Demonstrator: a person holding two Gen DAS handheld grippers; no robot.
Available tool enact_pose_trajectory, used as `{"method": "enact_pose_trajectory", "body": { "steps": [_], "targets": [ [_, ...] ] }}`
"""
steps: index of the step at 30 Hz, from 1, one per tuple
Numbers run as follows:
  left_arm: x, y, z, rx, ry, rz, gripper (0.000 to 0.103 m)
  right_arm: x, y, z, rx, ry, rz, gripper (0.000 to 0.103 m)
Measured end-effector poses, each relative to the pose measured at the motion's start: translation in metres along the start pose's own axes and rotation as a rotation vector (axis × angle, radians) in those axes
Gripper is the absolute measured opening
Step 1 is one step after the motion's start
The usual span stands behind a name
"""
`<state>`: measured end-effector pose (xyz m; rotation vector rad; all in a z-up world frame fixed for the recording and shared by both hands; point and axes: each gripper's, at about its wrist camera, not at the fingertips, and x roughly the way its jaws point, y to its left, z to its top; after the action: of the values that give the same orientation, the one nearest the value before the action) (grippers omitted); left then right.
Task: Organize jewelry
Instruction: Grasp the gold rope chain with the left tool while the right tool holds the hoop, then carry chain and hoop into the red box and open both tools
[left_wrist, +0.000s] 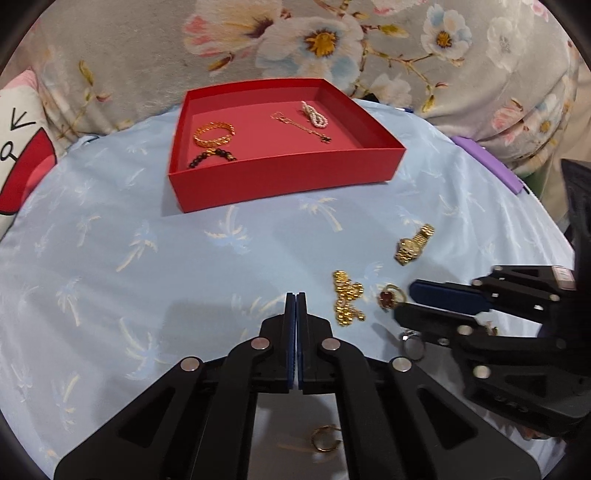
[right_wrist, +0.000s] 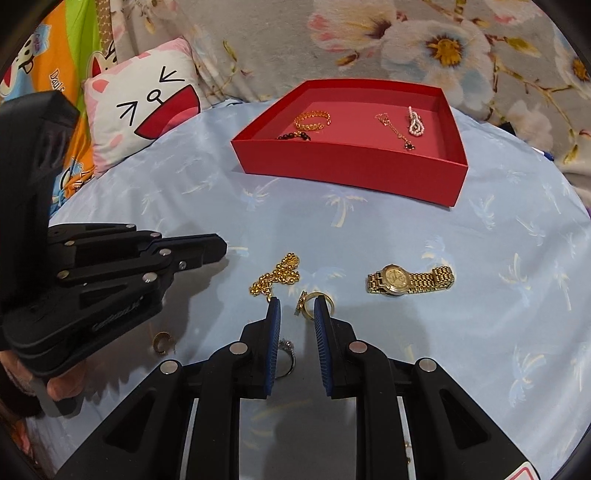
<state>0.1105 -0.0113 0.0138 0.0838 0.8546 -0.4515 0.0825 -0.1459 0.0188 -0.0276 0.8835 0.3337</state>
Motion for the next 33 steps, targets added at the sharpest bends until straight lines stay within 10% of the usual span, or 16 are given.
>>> {"method": "enact_pose_trajectory", "body": {
  "steps": [12, 19, 23, 33],
  "targets": [
    [0.005, -0.034, -0.004, 0.079, 0.015, -0.045, 0.028, -0.003, -0.014, -0.004, 0.043, -0.003, -0.010, 0.005],
    [0.024, -0.046, 0.000, 0.105, 0.041, -0.007, 0.028, -0.020, -0.030, -0.012, 0.097, -0.020, -0.013, 0.005],
    [0.024, -0.044, 0.000, 0.101, 0.038, -0.006, 0.003, -0.027, -0.035, -0.013, 0.114, -0.031, -0.006, 0.005],
    [-0.001, -0.038, 0.009, 0.072, -0.014, -0.026, 0.003, -0.038, -0.037, -0.010, 0.126, -0.060, -0.003, 0.005]
  ]
}}
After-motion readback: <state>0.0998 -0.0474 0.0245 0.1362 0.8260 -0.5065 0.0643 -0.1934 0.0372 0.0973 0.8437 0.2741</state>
